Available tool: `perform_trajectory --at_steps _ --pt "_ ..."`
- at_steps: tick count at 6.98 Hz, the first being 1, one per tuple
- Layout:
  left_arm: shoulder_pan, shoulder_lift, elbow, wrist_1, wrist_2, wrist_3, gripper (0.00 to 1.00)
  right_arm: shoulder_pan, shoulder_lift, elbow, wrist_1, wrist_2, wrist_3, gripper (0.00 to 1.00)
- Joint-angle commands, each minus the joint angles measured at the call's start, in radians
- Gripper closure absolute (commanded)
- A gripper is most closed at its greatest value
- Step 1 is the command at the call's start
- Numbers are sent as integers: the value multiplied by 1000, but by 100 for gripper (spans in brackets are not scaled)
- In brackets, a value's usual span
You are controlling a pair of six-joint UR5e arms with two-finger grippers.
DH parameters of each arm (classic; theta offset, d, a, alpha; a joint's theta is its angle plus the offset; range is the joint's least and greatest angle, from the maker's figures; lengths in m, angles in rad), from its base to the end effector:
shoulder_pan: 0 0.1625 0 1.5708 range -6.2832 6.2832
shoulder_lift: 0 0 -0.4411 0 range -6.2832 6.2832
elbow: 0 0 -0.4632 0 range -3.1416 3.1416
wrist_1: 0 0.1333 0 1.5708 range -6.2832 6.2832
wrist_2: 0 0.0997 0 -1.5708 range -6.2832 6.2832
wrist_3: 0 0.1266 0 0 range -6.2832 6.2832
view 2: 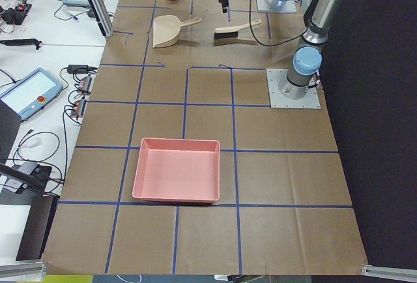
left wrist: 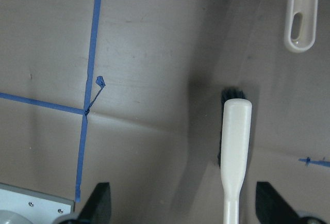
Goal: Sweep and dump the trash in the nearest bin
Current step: 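Lower the left gripper onto the brush handle nearer the robot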
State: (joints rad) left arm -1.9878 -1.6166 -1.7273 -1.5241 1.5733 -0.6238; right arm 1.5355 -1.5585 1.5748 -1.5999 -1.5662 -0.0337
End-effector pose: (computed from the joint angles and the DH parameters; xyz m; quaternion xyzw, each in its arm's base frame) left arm -0.3455 -0.4516 0.3695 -0.1028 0.9917 0.0668 0.0397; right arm 0.1137 -0.5742 0.4707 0.0008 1.0000 -0.0065 0.0021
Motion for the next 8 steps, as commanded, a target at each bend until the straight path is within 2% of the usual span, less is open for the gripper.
perform_trajectory --at_steps 1,3,5,7,8 --pt "-99 -9 -35 76 2 -31 1 0 0 1 0 0 0 0" --pt "-163 12 -121 174 1 -53 1 0 0 1 0 0 0 0" --pt "-224 33 -242 344 1 -56 0 0 -2 -1 0 0 0 0" --pt "-229 40 -291 355 -9 -174 0 0 -2 1 0 0 0 0" --pt "-229 46 -325 361 -59 -226 0 0 -2 -1 0 0 0 0"
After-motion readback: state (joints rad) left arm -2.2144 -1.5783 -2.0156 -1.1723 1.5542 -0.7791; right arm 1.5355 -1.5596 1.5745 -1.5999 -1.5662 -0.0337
